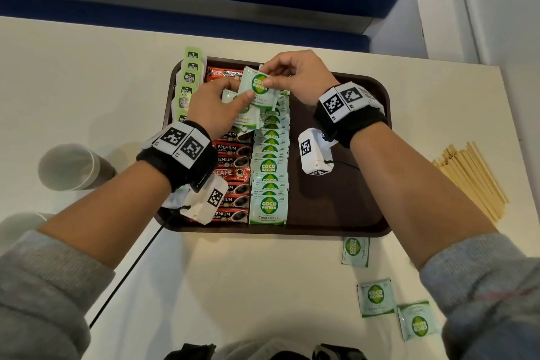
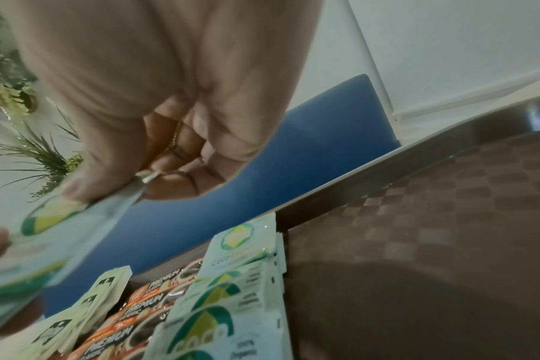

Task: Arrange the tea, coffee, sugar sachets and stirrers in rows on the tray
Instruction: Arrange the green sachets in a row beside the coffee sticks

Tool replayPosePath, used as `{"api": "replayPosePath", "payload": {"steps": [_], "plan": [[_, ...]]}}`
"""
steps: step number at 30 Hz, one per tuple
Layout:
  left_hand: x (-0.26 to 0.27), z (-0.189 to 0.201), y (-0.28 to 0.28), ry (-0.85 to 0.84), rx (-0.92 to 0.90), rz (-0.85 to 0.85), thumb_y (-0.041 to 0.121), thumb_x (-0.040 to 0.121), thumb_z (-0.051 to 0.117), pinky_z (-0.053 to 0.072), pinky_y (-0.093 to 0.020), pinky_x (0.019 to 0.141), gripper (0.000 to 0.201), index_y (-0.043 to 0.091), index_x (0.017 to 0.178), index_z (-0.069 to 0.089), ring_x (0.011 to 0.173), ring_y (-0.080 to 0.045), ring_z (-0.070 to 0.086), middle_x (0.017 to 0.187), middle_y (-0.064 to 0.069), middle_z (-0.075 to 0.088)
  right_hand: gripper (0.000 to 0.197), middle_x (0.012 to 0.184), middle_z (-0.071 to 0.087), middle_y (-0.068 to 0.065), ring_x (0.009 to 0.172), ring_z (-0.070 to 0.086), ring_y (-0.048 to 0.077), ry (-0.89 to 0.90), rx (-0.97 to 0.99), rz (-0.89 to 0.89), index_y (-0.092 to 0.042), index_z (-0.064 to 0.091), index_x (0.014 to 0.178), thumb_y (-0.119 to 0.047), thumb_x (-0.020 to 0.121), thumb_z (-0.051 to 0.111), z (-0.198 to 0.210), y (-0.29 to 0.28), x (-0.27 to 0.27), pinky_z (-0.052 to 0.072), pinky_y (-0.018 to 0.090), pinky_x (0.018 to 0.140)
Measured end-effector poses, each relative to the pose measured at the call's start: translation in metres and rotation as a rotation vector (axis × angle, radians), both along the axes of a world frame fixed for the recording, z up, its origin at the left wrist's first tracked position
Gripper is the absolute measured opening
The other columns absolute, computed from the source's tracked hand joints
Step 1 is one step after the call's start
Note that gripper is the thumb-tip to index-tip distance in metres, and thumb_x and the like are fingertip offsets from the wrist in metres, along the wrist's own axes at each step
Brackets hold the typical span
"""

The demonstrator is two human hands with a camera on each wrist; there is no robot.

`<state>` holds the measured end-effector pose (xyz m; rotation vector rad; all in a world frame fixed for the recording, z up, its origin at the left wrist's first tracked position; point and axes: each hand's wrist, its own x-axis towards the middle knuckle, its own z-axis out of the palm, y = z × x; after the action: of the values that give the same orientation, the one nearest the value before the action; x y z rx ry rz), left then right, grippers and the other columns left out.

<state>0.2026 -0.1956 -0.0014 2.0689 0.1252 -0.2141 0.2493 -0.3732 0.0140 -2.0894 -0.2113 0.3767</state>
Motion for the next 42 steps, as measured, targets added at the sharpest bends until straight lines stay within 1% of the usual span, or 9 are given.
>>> {"api": "replayPosePath", "payload": {"steps": [3, 7, 11, 15, 20, 24, 30, 37, 42], "plan": [[0.002, -0.003, 0.000, -0.029, -0.031, 0.055, 0.038, 0.086, 0.066, 0.055, -0.046, 0.080, 0.020, 0.018, 0.091, 0.065, 0.086, -0.023, 0.068, 0.092, -0.002, 0.070, 0.025, 0.086, 0.064, -0.002, 0.081, 0.061, 0.007, 0.019, 0.075, -0.066, -0.016, 0.067, 0.102, -0.011, 0.079, 0.074, -0.001, -0.005, 0.002, 0.054, 0.020, 0.079], [0.006, -0.008, 0.000, -0.020, -0.053, 0.079, 0.039, 0.085, 0.067, 0.054, -0.043, 0.084, 0.022, 0.019, 0.094, 0.067, 0.090, -0.020, 0.068, 0.096, 0.000, 0.071, 0.011, 0.084, 0.067, 0.011, 0.080, 0.068, 0.020, 0.114, 0.142, -0.103, -0.013, 0.066, 0.091, -0.007, 0.083, 0.069, -0.004, -0.006, 0.003, 0.057, 0.022, 0.068], [0.006, -0.013, 0.003, -0.012, -0.066, 0.116, 0.034, 0.087, 0.066, 0.045, -0.028, 0.097, 0.019, 0.022, 0.102, 0.069, 0.107, -0.012, 0.060, 0.104, 0.006, 0.066, 0.012, 0.084, 0.068, 0.006, 0.070, 0.066, 0.010, 0.047, 0.076, -0.228, -0.008, 0.068, 0.097, -0.008, 0.085, 0.067, -0.007, -0.012, 0.007, 0.053, 0.015, 0.062], [0.003, -0.014, 0.006, -0.019, -0.041, 0.100, 0.030, 0.089, 0.064, 0.032, -0.015, 0.091, 0.018, 0.021, 0.104, 0.069, 0.108, -0.002, 0.052, 0.109, 0.007, 0.065, 0.013, 0.088, 0.068, 0.005, 0.067, 0.063, 0.008, -0.020, -0.095, -0.318, -0.012, 0.069, 0.100, -0.013, 0.087, 0.065, -0.019, -0.020, 0.011, 0.055, 0.017, 0.066], [0.002, -0.015, 0.006, -0.010, -0.052, 0.102, 0.030, 0.088, 0.065, 0.032, -0.016, 0.092, 0.015, 0.022, 0.100, 0.068, 0.107, -0.003, 0.053, 0.104, 0.009, 0.064, 0.012, 0.094, 0.069, 0.008, 0.071, 0.065, 0.013, -0.013, -0.187, -0.373, -0.014, 0.069, 0.098, -0.014, 0.087, 0.065, -0.032, -0.020, 0.012, 0.057, 0.025, 0.074], [0.002, -0.015, 0.006, -0.013, -0.048, 0.095, 0.030, 0.088, 0.065, 0.035, -0.019, 0.092, 0.014, 0.022, 0.099, 0.069, 0.105, -0.004, 0.054, 0.102, 0.009, 0.064, 0.015, 0.096, 0.070, 0.008, 0.088, 0.067, 0.022, 0.000, -0.231, -0.368, -0.014, 0.071, 0.101, -0.015, 0.086, 0.066, -0.034, -0.016, 0.012, 0.056, 0.036, 0.084], [0.002, -0.015, 0.006, 0.002, -0.056, 0.091, 0.029, 0.088, 0.065, 0.036, -0.018, 0.091, 0.007, 0.026, 0.094, 0.066, 0.103, -0.006, 0.056, 0.101, 0.008, 0.065, 0.017, 0.099, 0.070, 0.005, 0.090, 0.065, 0.015, -0.017, -0.256, -0.394, -0.014, 0.071, 0.102, -0.016, 0.085, 0.068, -0.036, -0.013, 0.012, 0.054, 0.031, 0.087], [0.002, -0.015, 0.006, 0.014, -0.074, 0.101, 0.029, 0.087, 0.066, 0.039, -0.022, 0.094, 0.007, 0.025, 0.094, 0.066, 0.103, -0.008, 0.057, 0.102, 0.007, 0.065, 0.015, 0.095, 0.069, 0.008, 0.088, 0.065, 0.018, -0.003, -0.271, -0.421, -0.010, 0.070, 0.097, -0.012, 0.082, 0.071, -0.036, -0.011, 0.010, 0.055, 0.035, 0.085], [0.001, -0.011, 0.003, 0.058, -0.106, 0.116, 0.030, 0.084, 0.068, 0.049, -0.037, 0.096, 0.005, 0.032, 0.087, 0.066, 0.102, -0.013, 0.063, 0.100, 0.005, 0.068, 0.019, 0.098, 0.069, 0.006, 0.084, 0.062, 0.013, 0.006, -0.278, -0.407, -0.010, 0.069, 0.101, -0.012, 0.082, 0.071, -0.036, -0.013, 0.007, 0.053, 0.026, 0.087]]}}
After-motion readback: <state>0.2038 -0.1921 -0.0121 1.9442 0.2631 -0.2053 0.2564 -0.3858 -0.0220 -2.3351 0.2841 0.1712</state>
